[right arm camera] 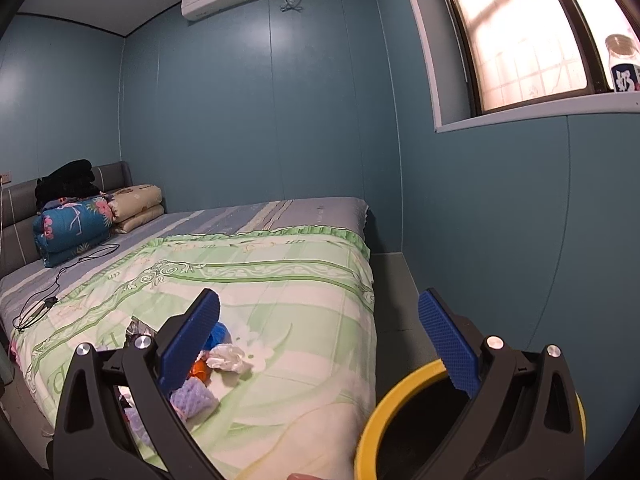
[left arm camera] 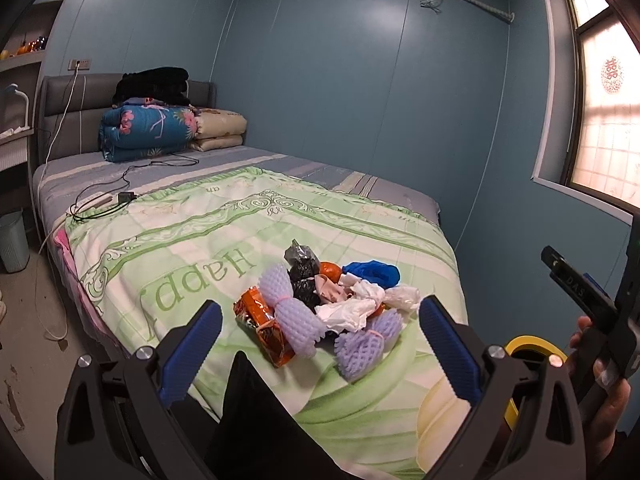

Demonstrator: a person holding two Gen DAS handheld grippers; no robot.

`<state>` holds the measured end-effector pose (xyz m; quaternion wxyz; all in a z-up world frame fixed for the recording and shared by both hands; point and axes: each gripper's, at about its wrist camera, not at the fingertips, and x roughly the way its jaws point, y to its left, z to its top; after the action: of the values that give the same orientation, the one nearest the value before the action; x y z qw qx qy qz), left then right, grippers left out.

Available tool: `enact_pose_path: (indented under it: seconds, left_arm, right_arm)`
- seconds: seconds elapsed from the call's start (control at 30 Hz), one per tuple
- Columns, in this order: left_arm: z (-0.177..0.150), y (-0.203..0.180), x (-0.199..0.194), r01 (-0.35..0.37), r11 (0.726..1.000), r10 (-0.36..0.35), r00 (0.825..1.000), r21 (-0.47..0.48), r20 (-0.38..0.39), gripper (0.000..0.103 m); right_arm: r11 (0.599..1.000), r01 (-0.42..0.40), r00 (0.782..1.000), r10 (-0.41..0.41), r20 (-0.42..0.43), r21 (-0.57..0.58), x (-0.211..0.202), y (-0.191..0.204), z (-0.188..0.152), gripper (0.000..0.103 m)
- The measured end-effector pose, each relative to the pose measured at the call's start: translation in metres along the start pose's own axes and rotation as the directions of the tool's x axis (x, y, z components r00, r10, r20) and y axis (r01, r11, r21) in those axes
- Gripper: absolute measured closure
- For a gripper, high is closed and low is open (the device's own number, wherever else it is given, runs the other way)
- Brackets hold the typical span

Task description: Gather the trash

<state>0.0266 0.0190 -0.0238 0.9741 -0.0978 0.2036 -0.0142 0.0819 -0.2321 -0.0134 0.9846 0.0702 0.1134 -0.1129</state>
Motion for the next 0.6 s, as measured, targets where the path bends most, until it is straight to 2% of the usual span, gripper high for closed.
enact_pose_path:
  seconds: [0.13, 0.27, 0.43, 0.6]
  left_arm:
    - [0.001, -0.003, 0.000, -0.016, 0.999, 0.015, 1.000, 0.039, 0.025, 0.008]
    - [0.007, 0.002, 0.012, -0.029, 0.998, 0.029, 1.000, 0.053, 0.003, 0.008]
    - [0.015, 0.021, 0.044, -0.033, 0.998, 0.038, 0.994, 0.051, -0.098, 0.008]
    - [0.014, 0.048, 0.080, -0.072, 0.996, 0.081, 0.976, 0.053, -0.203, 0.008]
  right_arm:
    - [1.000, -0.005, 1.000, 0.005, -0.013, -0.027, 0.011, 0.010, 0.002, 0.008]
    - [0.999, -0.031, 0.997, 0.028, -0.071, -0.035, 0.031, 0.016, 0.004, 0.008]
    - [0.995, -0.055, 0.984, 0.040, -0.173, -0.082, 0.066, 0.026, 0.000, 0.008]
    - [0.988, -0.090, 0.967, 0.057, -0.249, -0.122, 0.095, 0.039, -0.015, 0.008]
